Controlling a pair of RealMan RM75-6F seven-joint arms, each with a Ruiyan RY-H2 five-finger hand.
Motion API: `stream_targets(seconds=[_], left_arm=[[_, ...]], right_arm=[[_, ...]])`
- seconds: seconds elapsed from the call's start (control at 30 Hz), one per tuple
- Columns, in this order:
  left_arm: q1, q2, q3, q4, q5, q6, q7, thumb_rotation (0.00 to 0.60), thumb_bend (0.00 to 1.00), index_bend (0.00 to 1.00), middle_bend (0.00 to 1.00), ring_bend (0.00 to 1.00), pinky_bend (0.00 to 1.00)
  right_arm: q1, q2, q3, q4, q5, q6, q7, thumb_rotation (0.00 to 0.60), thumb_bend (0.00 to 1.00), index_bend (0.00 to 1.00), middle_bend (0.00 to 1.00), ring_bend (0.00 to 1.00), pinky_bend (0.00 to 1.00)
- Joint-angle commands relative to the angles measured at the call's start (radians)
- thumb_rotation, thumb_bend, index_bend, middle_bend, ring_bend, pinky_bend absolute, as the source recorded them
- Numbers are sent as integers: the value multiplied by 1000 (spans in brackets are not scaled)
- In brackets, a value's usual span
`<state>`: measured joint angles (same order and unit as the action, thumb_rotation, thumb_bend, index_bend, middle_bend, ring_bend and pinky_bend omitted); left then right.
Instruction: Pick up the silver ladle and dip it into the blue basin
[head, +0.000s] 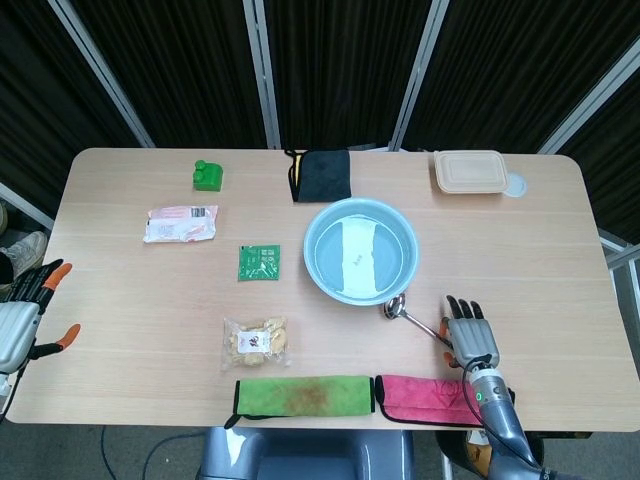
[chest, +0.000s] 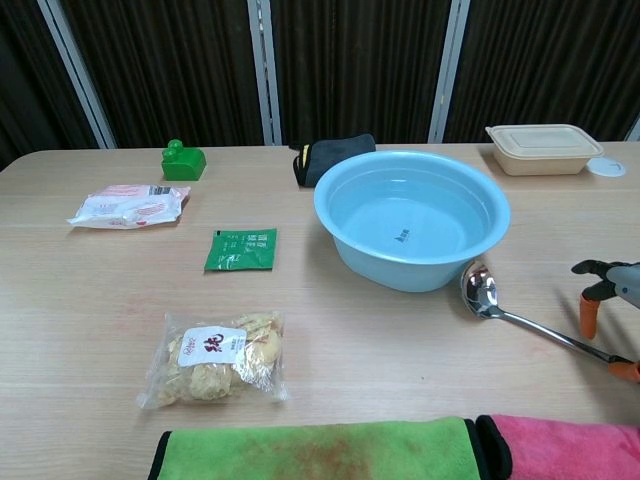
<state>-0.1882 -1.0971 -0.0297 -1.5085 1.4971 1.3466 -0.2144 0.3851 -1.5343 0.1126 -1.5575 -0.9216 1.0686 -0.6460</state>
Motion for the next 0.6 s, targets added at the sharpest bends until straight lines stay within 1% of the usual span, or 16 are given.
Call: stream_targets(seconds=[0.03, 0.6], left_arm=[[0, 0, -1, 1, -1, 1, 0, 600, 315, 8, 0, 0, 0], [-3, -9, -8, 10, -20, -4, 15, 600, 313, 6, 0, 0, 0]], right_arm=[[11, -11, -1, 19, 3, -11, 14, 600, 242, 451, 0, 0, 0], [55, -28, -7, 84, 21, -47, 58, 600, 243, 451, 0, 0, 0]])
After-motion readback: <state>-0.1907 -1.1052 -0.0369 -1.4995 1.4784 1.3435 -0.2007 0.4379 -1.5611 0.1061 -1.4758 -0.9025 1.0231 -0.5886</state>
